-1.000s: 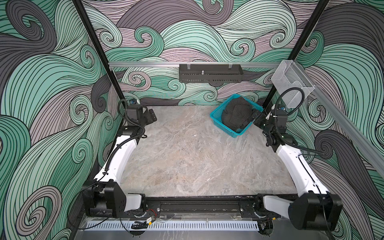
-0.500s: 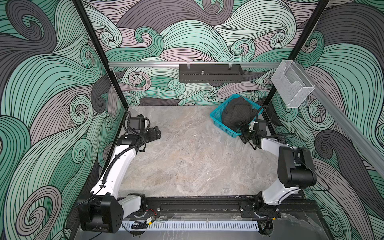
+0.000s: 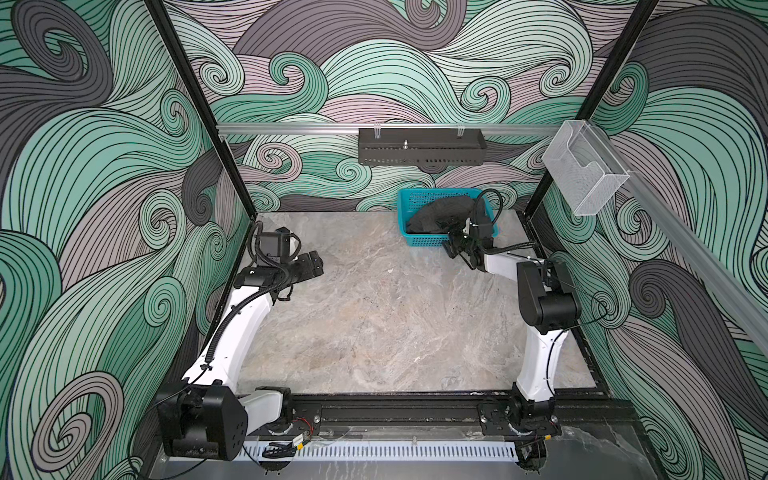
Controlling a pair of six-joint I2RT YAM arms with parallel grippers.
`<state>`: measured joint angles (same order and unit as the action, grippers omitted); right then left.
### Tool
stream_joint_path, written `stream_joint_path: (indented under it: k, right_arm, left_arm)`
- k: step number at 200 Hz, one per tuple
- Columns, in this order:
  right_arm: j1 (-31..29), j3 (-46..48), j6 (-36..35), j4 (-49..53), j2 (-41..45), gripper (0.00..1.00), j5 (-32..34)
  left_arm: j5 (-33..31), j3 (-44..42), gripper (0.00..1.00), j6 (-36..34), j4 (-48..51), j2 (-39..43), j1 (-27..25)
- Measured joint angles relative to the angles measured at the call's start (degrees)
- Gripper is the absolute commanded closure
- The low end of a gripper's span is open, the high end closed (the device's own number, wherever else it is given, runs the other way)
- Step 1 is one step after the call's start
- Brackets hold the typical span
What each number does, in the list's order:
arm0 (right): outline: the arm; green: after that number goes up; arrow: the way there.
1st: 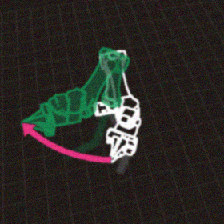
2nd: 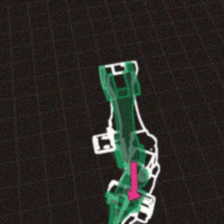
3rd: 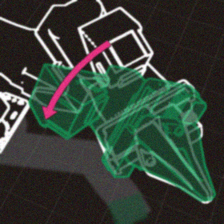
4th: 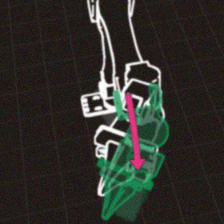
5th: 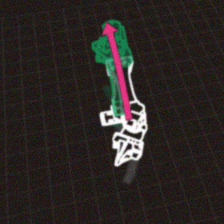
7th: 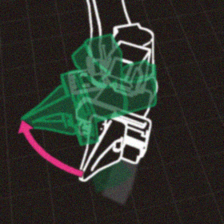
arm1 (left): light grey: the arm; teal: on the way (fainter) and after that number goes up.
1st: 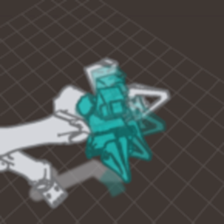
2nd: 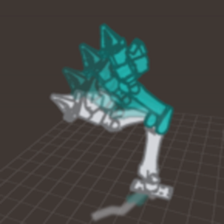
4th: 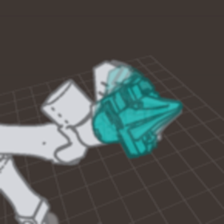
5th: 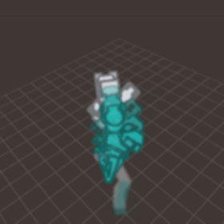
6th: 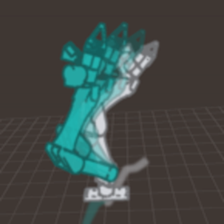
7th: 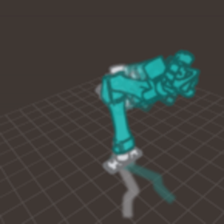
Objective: Fold and stack the long sleeve shirts
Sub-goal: 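Reach the right gripper into the teal basket and grasp the pinstriped shirt, then lift the shirt from the basket with the right gripper and drop it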
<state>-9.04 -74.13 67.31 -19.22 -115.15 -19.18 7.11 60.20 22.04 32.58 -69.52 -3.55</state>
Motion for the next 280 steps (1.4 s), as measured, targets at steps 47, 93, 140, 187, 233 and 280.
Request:
stream_joint_path:
  k: [47,93,140,187,233,280]
  right_arm:
    - [-0.39,-3.37,-15.41,26.47,16.37,0.01,15.23]
    - [-0.33,-19.47,-28.52,42.16,11.82,0.01,24.55]
    - [0.94,-37.00,-34.27,50.58,-8.24,0.01,25.00]
    - [1.95,-58.86,-35.78,56.98,-26.49,0.07,23.63]
    - [1.84,-72.17,-35.19,60.19,-35.19,0.90,20.92]
    - [1.88,-53.57,-35.71,57.07,-19.63,1.00,19.02]
  left_arm:
    - [1.20,1.11,0.09,0.00,0.76,-0.76,0.00]
    - [2.32,1.95,0.09,0.02,1.36,-1.27,0.00]
    - [2.82,1.97,0.10,0.04,2.23,-1.84,0.00]
    - [3.82,2.93,0.10,0.04,3.02,-3.41,0.00]
    - [3.87,3.87,0.09,0.02,3.76,-3.50,0.00]
    - [3.80,4.68,0.09,-0.20,5.77,-1.57,-0.02]
